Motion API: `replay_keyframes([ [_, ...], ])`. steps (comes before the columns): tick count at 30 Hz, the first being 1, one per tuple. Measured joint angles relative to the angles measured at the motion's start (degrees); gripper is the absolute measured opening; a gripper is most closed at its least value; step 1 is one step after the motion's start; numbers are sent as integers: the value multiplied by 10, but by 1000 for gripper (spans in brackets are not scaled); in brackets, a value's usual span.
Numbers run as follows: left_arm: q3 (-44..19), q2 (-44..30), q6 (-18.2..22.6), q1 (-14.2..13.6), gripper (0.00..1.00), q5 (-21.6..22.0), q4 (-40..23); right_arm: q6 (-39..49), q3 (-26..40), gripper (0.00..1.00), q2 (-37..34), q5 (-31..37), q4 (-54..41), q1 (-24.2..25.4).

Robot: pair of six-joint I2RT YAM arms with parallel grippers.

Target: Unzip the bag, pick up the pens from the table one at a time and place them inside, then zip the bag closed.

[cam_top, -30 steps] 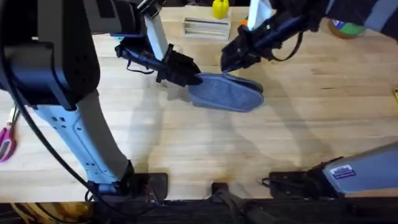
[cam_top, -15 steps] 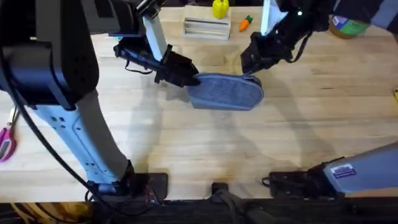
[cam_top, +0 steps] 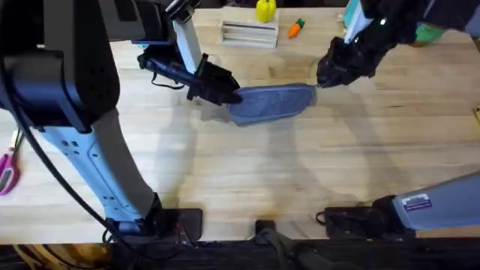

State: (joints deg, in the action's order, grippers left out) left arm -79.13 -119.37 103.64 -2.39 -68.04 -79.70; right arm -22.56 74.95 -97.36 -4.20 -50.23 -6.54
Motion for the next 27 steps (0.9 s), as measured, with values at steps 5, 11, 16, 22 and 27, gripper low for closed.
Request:
replay_keyframes([
  [5,0,0,0,0,42,4,0,-47,-93,33,0,8,73,9],
  [11,0,0,0,0,42,8,5,-88,-126,33,1,6,96,11],
  [16,0,0,0,2,42,22,4,-83,-52,166,24,36,18,19],
  [22,0,0,0,10,42,33,2,-53,48,325,56,65,-48,29],
  [27,0,0,0,10,41,34,0,-22,88,743,90,56,-79,25],
])
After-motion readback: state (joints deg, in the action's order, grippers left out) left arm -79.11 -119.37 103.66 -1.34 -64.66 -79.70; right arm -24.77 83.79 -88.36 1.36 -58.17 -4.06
